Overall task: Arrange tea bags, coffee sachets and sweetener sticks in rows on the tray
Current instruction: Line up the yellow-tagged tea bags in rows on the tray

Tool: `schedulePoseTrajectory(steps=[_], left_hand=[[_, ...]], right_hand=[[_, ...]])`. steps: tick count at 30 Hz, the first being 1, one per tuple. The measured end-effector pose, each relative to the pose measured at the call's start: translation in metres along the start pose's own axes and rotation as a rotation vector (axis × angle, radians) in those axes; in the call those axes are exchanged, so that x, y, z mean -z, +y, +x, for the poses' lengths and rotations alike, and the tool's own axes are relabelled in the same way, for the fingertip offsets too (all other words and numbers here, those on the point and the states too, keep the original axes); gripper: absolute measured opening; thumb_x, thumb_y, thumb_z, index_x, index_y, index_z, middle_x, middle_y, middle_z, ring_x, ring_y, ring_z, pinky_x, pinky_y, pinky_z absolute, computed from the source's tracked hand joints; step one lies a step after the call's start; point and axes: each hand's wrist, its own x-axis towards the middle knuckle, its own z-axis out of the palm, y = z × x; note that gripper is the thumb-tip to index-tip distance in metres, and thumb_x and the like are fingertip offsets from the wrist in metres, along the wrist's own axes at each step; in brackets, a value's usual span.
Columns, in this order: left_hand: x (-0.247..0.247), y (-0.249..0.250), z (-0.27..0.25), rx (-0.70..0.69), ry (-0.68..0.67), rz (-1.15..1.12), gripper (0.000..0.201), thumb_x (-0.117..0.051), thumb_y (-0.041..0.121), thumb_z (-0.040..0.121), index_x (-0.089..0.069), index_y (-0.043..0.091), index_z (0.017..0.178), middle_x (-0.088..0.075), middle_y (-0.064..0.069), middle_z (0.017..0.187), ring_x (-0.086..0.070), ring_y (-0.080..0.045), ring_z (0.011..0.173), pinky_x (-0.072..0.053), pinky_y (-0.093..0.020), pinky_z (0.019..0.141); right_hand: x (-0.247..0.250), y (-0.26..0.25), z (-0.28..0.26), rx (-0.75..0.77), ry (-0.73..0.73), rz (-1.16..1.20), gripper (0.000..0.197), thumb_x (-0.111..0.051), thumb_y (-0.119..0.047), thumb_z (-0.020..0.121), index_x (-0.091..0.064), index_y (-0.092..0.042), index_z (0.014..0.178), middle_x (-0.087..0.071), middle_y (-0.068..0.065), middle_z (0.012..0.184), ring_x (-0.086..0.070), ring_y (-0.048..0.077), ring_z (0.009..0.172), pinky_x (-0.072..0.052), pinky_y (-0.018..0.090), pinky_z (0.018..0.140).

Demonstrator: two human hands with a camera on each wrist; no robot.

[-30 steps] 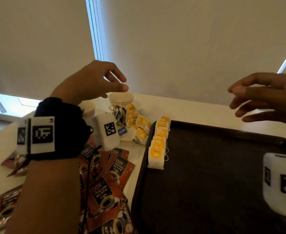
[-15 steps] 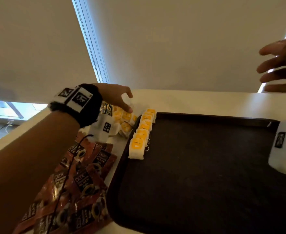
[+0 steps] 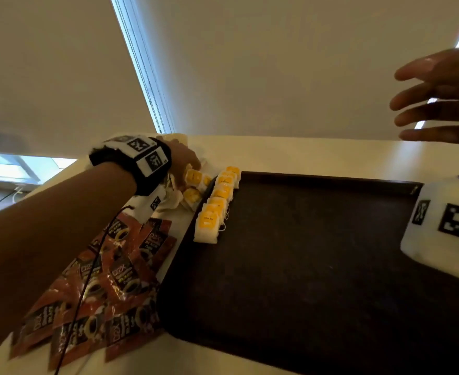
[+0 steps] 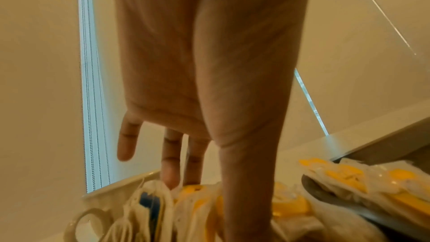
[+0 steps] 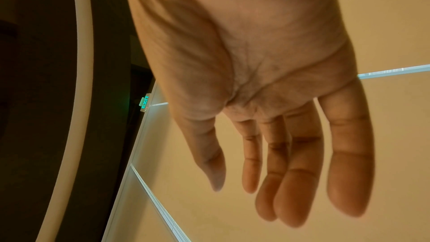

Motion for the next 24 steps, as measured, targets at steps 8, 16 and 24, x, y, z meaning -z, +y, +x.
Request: schedulePoseTrajectory(steps=[8, 16, 24], left_hand=[[-0.001, -0.008, 0.009, 0.048, 0.07, -0.186, 0.039, -0.072, 0.013, 0.08, -0.063, 0.017, 0.118, -0.061, -0.009, 0.117, -0.055, -0.024, 0.103, -0.046, -0.036, 0.092], [0.021, -0.036, -0.03, 0.114, 0.368, -0.389, 0.015, -0.075, 0.02, 0.079, -0.071, 0.012, 0.091, -0.066, -0.01, 0.096, -0.051, -0.019, 0.085, -0.033, -0.026, 0.076], [0.029, -0.04, -0.085, 0.175, 0.774, -0.667, 0.017, -0.078, 0.017, 0.074, -0.071, 0.012, 0.088, -0.06, -0.009, 0.094, -0.055, -0.024, 0.084, -0.042, -0.034, 0.079]], right_hand=[[-0.006, -0.001, -0.01, 0.005, -0.106, 0.065, 0.016, -0.063, -0.037, 0.083, -0.067, -0.025, 0.094, -0.071, -0.006, 0.073, -0.069, 0.009, 0.067, -0.057, 0.025, 0.058], [-0.025, -0.006, -0.02, -0.003, -0.245, 0.1, 0.021, -0.06, -0.033, 0.088, -0.063, -0.019, 0.104, -0.07, -0.002, 0.082, -0.067, 0.013, 0.078, -0.058, 0.031, 0.074], [-0.044, -0.002, -0.019, -0.055, -0.28, 0.114, 0.025, -0.058, -0.036, 0.088, -0.063, -0.018, 0.106, -0.069, 0.001, 0.086, -0.066, 0.015, 0.08, -0.057, 0.033, 0.076]])
